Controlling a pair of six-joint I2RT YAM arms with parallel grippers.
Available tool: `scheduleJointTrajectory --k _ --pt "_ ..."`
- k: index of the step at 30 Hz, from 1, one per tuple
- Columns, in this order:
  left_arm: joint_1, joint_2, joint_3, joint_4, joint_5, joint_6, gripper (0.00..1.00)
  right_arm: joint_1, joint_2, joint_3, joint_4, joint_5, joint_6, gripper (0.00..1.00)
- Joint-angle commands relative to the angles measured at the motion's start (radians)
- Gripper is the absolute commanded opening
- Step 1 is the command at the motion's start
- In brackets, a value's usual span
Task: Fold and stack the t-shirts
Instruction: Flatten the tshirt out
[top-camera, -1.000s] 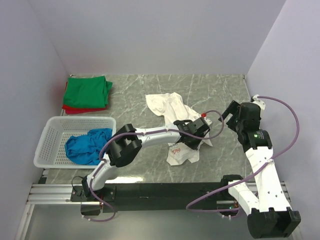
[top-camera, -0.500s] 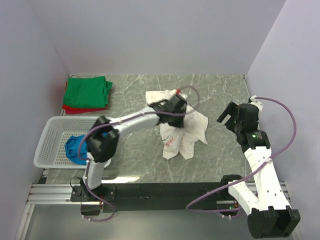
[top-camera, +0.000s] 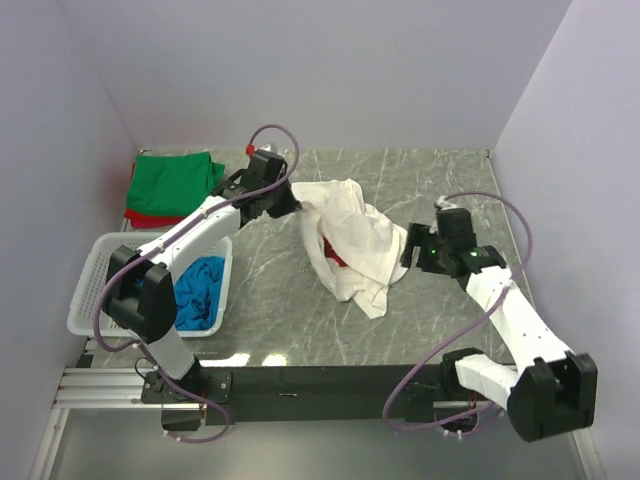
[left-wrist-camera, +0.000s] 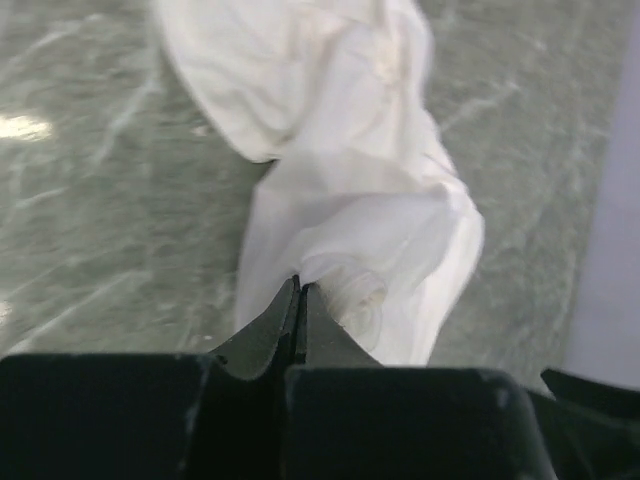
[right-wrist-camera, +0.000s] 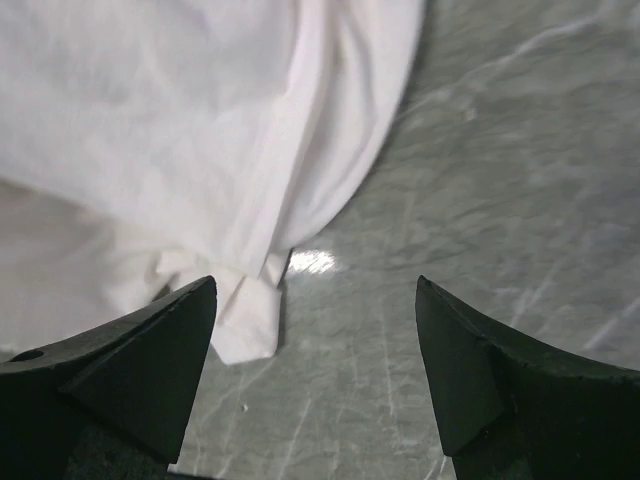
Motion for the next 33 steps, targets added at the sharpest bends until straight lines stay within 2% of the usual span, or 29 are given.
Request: scheduleJointTrajectory --k 1,6,12,13,14,15,16,19,22,27,33 --pt "0.019 -0.016 -0.035 -0.055 -0.087 -0.070 0.00 0.093 0.053 0.018 -0.004 -0.031 -0.060 0.86" --pt "0.058 -0.007 -0.107 -0.058 -0.118 -0.130 0.00 0.139 0.077 -0.019 -0.014 -0.082 -0.022 0.85" --pt "0.072 0.065 -0.089 -0.053 -0.078 -0.133 0.00 0.209 0.160 -0.050 -0.028 -0.099 0.001 0.84" --pt "0.070 0.065 -0.087 -0.047 -0.069 -0.132 0.09 0.220 0.188 -0.053 -0.031 -0.099 0.006 0.84" --pt "0.069 0.062 -0.087 -0.044 -0.067 -0.133 0.24 0.231 0.199 -0.059 -0.033 -0.102 0.009 0.84" --pt "0.069 0.050 -0.089 -0.044 -0.065 -0.135 0.42 0.235 0.208 -0.071 -0.031 -0.107 0.012 0.84" --pt "0.061 0.041 -0.090 -0.045 -0.068 -0.135 0.70 0.240 0.221 -0.079 -0.025 -0.111 0.023 0.84" --pt "0.034 0.001 -0.113 -0.071 -0.064 -0.126 0.92 0.258 0.235 -0.096 -0.004 -0.119 0.043 0.83" --pt "-0.020 -0.054 -0.173 -0.101 -0.064 -0.127 0.99 0.277 0.254 -0.097 0.027 -0.113 0.060 0.83" --pt "-0.147 -0.139 -0.240 -0.186 -0.092 -0.169 0.99 0.298 0.314 -0.090 0.044 -0.111 0.064 0.83" --pt "-0.262 -0.171 -0.326 -0.254 -0.036 -0.221 0.99 0.326 0.363 -0.070 0.052 -0.094 0.068 0.82"
